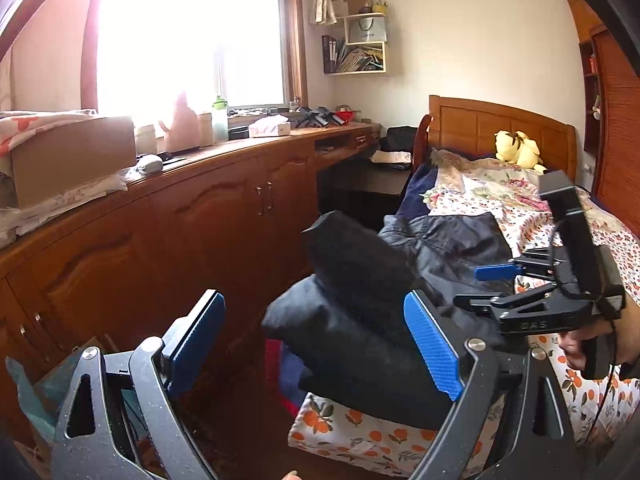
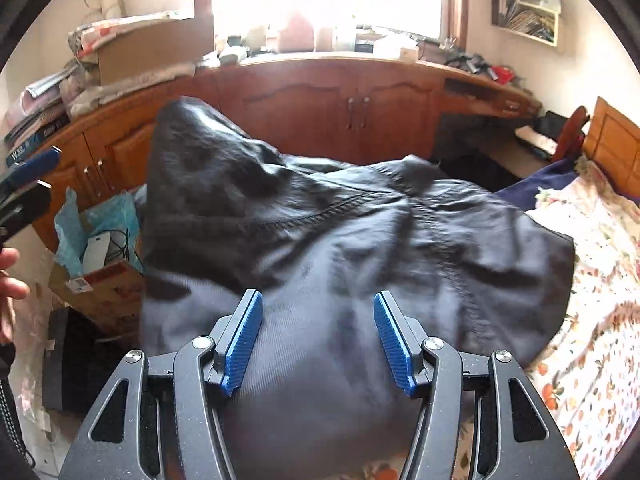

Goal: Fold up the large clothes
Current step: 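Carry the folded trousers with both tools onto the navy jacket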

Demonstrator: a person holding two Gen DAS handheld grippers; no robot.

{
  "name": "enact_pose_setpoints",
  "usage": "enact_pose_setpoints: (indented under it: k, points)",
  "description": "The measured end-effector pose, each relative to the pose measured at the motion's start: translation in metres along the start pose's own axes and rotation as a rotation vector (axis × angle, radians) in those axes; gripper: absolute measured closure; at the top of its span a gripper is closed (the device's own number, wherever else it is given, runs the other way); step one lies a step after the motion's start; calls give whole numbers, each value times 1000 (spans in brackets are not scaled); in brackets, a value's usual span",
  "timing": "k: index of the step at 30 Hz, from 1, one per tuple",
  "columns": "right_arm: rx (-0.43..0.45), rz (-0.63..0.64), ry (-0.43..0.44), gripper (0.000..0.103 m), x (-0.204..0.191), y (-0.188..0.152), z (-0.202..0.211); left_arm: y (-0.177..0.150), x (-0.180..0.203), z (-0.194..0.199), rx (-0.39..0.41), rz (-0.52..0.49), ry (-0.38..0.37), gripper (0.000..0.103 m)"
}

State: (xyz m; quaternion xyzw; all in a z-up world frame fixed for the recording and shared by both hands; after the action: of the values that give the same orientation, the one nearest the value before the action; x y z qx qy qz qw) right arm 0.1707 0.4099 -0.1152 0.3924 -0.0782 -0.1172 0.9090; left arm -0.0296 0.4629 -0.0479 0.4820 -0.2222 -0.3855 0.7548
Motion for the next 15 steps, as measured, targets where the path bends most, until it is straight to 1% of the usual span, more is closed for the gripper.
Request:
enact_pose_setpoints:
  k: [2, 4, 5, 7, 10, 14, 15]
  points:
    - [17, -5, -10, 43, -1, -13, 13, -1, 6, 0, 1, 5, 10, 11]
    - [40, -11, -14, 43, 0, -18, 26, -4, 12, 1, 2, 14, 12, 12]
    - [50, -20, -16, 43, 13, -22, 30, -6, 15, 2, 2, 17, 15, 12]
    - [58, -33, -9, 43, 21, -35, 41, -10, 22, 2, -7, 20, 37, 11]
    - [51, -36, -21, 42, 30, -54, 48, -16, 34, 3, -19, 26, 36, 11]
    - [47, -34, -29, 37, 35, -67, 61, -26, 48, 8, -31, 35, 43, 11]
    - [48, -35, -30, 36, 37, -65, 60, -28, 52, 10, -31, 40, 44, 11]
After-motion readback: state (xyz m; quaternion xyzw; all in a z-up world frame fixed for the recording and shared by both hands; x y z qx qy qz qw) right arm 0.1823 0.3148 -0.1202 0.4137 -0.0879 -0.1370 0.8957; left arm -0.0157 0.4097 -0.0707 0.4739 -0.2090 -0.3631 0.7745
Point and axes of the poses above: each gripper's, at about its wrist camera, not at the fingertips, and z roughly against the way its jaws point, x to its right, y to its top, the point moved 4 cm from there along -z, roughly the way its jaws point
